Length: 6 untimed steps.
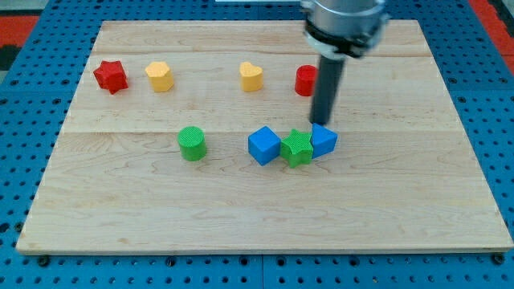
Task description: Push the blue triangle into the red circle
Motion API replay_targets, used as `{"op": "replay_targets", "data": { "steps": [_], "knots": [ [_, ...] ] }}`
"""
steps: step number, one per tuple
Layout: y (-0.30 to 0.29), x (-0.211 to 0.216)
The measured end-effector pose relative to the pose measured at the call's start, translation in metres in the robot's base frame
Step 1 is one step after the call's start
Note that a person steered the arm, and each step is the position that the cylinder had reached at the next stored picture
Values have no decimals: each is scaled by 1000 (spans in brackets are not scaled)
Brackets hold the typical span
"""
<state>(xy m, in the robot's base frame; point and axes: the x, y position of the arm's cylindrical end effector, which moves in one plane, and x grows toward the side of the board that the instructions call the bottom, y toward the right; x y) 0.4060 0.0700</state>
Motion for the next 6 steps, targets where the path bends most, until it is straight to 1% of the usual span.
{"op": "replay_targets", "data": {
  "steps": [1,2,3,4,5,6],
  "knots": [
    [74,28],
    [52,85],
    [5,68],
    [-31,-11],
    [-2,5],
    [55,13]
  ]
}}
